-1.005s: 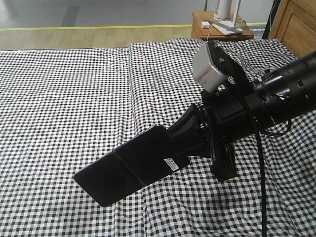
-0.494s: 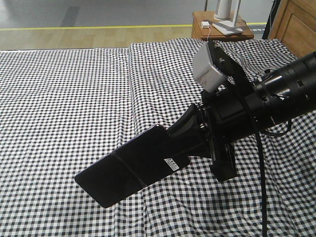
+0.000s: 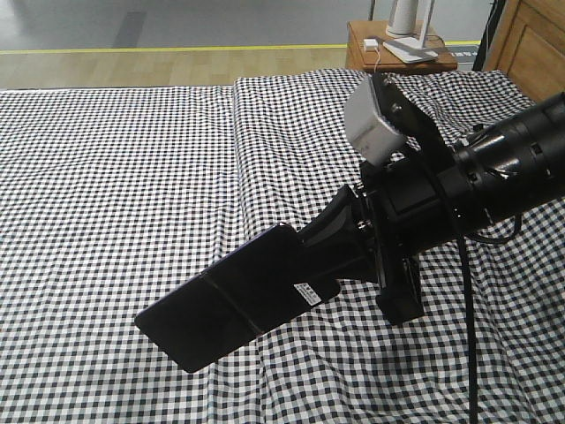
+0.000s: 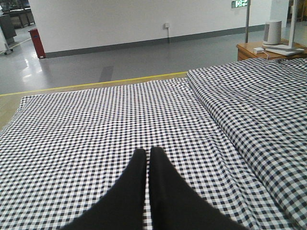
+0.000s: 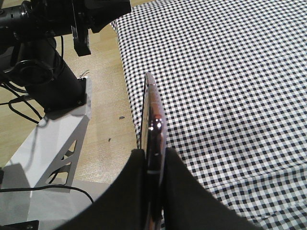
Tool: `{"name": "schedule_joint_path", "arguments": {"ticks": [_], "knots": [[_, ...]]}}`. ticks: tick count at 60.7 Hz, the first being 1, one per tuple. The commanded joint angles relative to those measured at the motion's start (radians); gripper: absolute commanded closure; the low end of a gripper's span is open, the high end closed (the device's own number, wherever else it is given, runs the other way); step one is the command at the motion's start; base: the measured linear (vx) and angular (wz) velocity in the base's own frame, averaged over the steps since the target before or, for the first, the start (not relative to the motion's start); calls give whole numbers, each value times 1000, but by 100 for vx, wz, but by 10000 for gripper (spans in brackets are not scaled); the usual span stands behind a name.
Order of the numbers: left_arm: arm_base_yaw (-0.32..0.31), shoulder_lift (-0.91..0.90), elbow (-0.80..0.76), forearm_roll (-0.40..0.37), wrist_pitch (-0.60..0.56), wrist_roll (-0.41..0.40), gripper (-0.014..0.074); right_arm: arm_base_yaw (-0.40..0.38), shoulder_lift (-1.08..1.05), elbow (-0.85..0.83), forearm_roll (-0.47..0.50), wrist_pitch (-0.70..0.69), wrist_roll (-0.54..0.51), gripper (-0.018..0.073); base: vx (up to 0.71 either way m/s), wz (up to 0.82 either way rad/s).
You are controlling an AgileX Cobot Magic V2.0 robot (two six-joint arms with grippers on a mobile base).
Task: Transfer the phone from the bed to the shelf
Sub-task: 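Lift the phone off the bed with the right gripper, then drive the base away from the bed holding the phone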
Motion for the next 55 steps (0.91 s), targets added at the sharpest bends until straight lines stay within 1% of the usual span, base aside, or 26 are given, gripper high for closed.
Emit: {"name": "schedule_joint_path", "arguments": {"ticks": [1, 27, 55], "knots": [[-6, -14, -22, -9, -73, -6, 595, -1, -35, -25, 75, 64, 0, 561, -2, 6], [-6, -14, -22, -9, -73, -6, 595, -1, -35, -25, 75, 63, 0, 561, -4, 16], [-6, -14, -22, -9, -73, -6, 595, -1, -35, -25, 75, 63, 0, 561, -6, 27]]}}
